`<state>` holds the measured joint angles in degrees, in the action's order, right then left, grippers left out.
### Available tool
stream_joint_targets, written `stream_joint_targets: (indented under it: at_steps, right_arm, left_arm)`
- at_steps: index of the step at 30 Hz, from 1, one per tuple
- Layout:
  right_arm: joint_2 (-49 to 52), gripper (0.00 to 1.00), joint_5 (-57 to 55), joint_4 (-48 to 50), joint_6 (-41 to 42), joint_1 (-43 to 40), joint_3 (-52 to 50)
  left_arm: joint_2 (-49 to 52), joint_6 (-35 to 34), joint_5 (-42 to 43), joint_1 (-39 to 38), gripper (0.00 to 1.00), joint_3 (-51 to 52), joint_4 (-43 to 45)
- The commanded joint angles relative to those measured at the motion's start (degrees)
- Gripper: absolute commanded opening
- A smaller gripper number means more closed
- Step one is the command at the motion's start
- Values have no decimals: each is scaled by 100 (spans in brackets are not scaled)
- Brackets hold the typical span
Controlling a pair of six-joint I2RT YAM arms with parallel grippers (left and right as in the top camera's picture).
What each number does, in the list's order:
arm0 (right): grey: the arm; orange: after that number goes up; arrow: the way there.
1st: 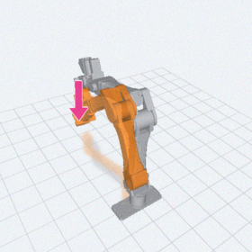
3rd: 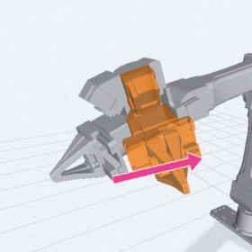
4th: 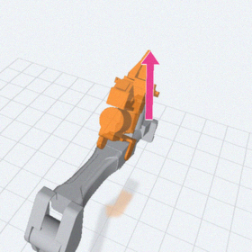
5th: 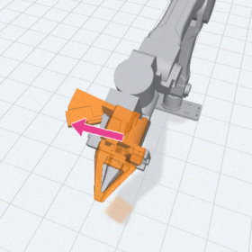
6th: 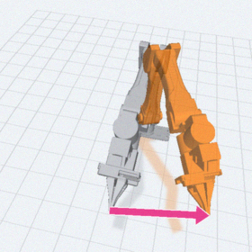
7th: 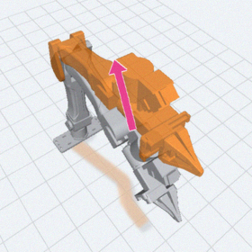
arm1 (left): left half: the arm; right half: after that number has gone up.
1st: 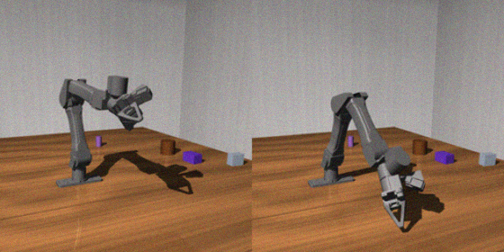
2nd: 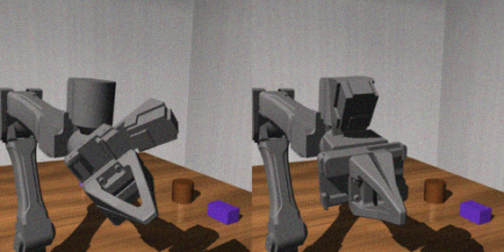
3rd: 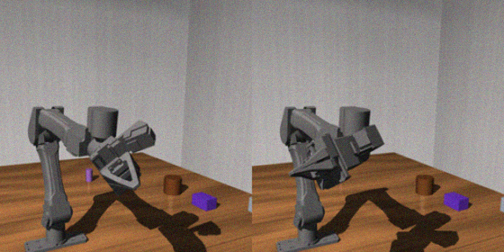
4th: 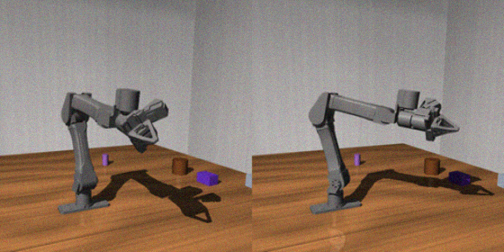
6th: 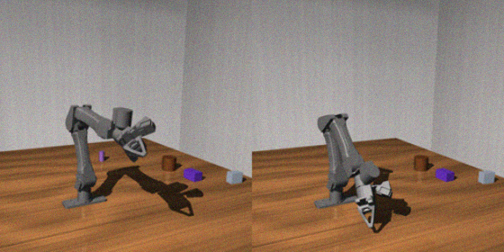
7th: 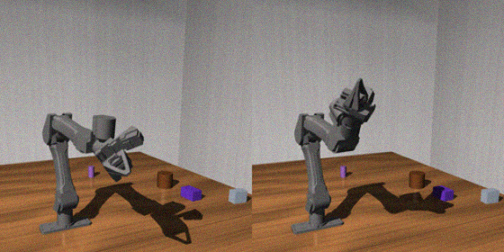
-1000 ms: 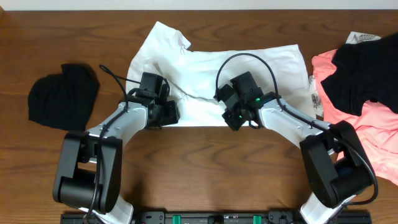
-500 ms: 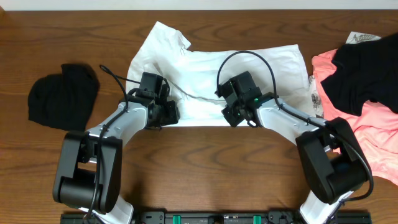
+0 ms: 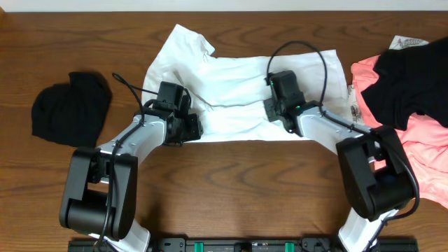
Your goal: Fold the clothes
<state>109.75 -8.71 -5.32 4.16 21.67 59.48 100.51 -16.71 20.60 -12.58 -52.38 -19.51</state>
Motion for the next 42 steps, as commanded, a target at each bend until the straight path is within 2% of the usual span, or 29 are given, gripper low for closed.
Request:
stream_joint_targets:
  at_steps: [1,14,20,24,29,34,37,42]
  right_arm:
    - [37,3,-164,-39,267,-275,-9]
    - [37,4,-164,-313,256,-1449,-9]
    - [9,8,-157,-391,-116,-1836,9]
    - [-345,14,-251,-494,-730,-1849,101]
    - [-1349,19,-188,-1069,-787,-1849,254]
    - [-2409,13,560,-2479,-682,-1849,254]
    - [-2465,9,599,-3180,-592,-1847,225]
    - [-1956,6,833,-3047,-686,-1836,-155]
  left_arm:
    - [114,31,-31,-15,35,74,-83]
    - [114,31,-31,-15,35,74,-85]
    - [114,31,-31,-15,35,74,-105]
    - [114,33,-31,-15,35,74,-103]
    - [114,33,-31,-15,35,74,-103]
    - [114,33,-33,-15,35,74,-103]
    - [114,33,-33,-15,35,74,-103]
    - [114,33,-31,-15,35,74,-105]
